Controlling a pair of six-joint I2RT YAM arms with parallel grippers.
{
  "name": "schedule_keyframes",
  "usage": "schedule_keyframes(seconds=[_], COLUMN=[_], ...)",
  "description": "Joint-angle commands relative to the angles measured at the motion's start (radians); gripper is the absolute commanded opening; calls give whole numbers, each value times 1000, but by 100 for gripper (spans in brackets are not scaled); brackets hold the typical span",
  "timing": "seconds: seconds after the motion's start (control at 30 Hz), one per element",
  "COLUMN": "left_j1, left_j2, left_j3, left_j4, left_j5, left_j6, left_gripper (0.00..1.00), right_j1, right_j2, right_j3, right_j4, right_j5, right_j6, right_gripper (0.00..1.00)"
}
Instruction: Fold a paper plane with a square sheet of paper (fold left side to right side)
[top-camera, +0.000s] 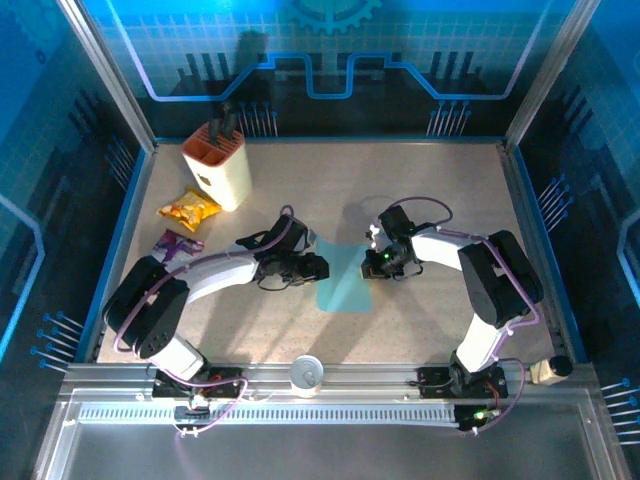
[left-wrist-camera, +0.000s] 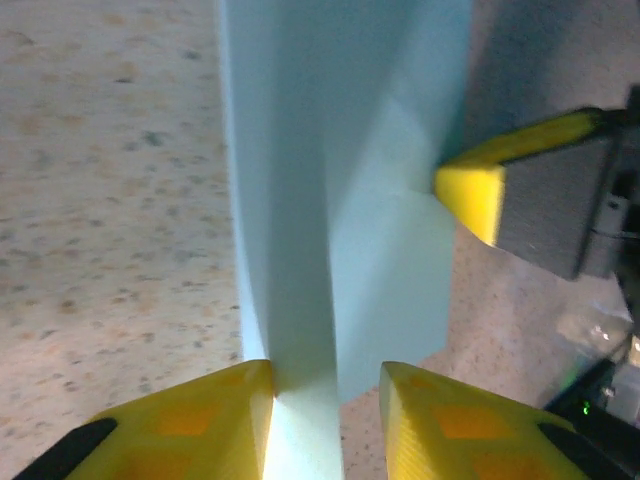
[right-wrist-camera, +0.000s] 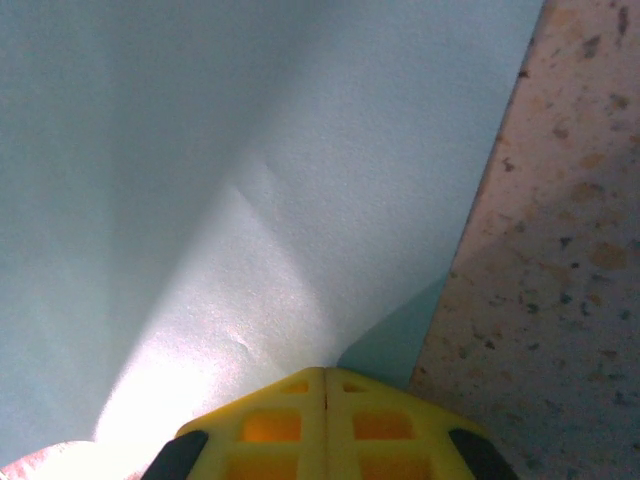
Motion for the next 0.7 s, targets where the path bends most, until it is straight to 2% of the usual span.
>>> schedule_keyframes(seconds=[0.0, 0.2, 0.37, 0.43, 0.57, 0.67], left_j1=[-23, -70, -88, -88, -91, -92], left_j2=[31, 117, 169, 178, 185, 184], left_j3=[35, 82, 107, 107, 104, 107], left_j4=[126, 214, 212, 210, 187, 150], left_j5=[81, 137, 123, 117, 87, 55], left_j6=[-38, -69, -65, -65, -56, -44], left_gripper=[47, 58, 60, 55, 38, 21], right_j1=[4, 4, 2, 2, 2, 0], right_j2=[1, -6, -13, -18, -23, -29], right_j3=[-12, -21, -29, -33, -33, -33], right_j4=[-63, -56, -49, -43, -35, -25], right_j5=[65, 60, 57, 51, 40, 33], right_j6=[-13, -9, -6, -4, 0, 5], right_gripper=[0, 0, 0, 0, 0, 0])
